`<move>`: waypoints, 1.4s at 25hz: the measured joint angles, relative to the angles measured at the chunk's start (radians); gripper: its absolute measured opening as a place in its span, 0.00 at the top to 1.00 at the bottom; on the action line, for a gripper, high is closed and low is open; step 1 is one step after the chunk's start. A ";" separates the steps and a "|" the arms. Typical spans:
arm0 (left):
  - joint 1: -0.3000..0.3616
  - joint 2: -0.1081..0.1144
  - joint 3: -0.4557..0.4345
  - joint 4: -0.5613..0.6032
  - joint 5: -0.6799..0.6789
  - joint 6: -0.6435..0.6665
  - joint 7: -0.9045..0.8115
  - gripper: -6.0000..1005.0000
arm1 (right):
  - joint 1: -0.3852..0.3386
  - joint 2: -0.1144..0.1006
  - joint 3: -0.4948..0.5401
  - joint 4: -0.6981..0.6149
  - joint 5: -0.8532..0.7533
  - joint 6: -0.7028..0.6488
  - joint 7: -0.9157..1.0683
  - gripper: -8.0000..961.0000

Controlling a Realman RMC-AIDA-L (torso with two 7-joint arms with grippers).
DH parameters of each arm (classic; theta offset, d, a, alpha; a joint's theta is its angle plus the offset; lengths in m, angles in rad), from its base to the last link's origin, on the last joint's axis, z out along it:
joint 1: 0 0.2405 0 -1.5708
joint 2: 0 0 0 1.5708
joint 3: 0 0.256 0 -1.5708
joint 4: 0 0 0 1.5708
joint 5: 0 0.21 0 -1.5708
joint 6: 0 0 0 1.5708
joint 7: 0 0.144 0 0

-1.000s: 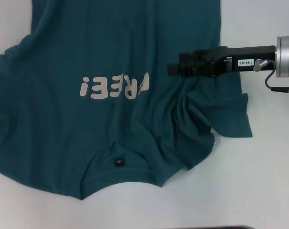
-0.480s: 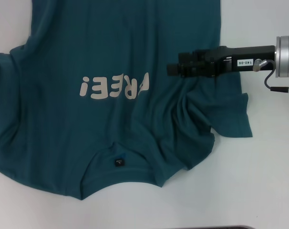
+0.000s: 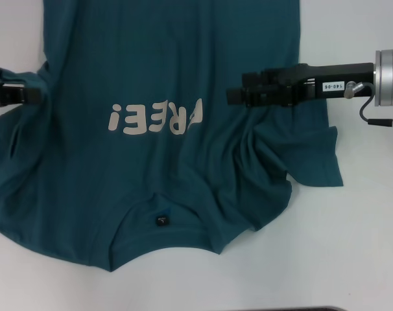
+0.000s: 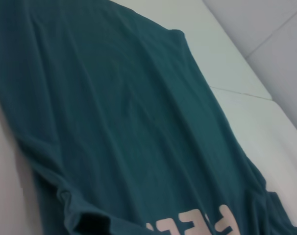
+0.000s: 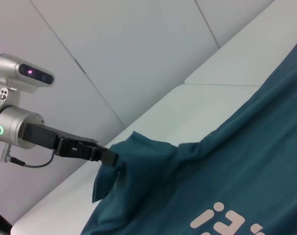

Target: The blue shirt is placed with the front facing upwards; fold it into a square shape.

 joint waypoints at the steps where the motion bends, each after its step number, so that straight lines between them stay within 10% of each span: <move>1: 0.000 0.000 0.000 0.000 0.000 0.000 0.000 0.99 | -0.001 0.000 0.000 0.000 0.000 0.000 -0.001 0.11; 16: -0.047 -0.038 0.032 0.136 -0.005 -0.012 0.036 0.89 | -0.005 0.000 -0.004 0.000 0.000 -0.004 0.000 0.11; 35: -0.003 -0.032 0.037 0.103 0.003 -0.164 0.080 0.27 | 0.003 0.000 0.003 0.000 0.000 0.002 0.004 0.11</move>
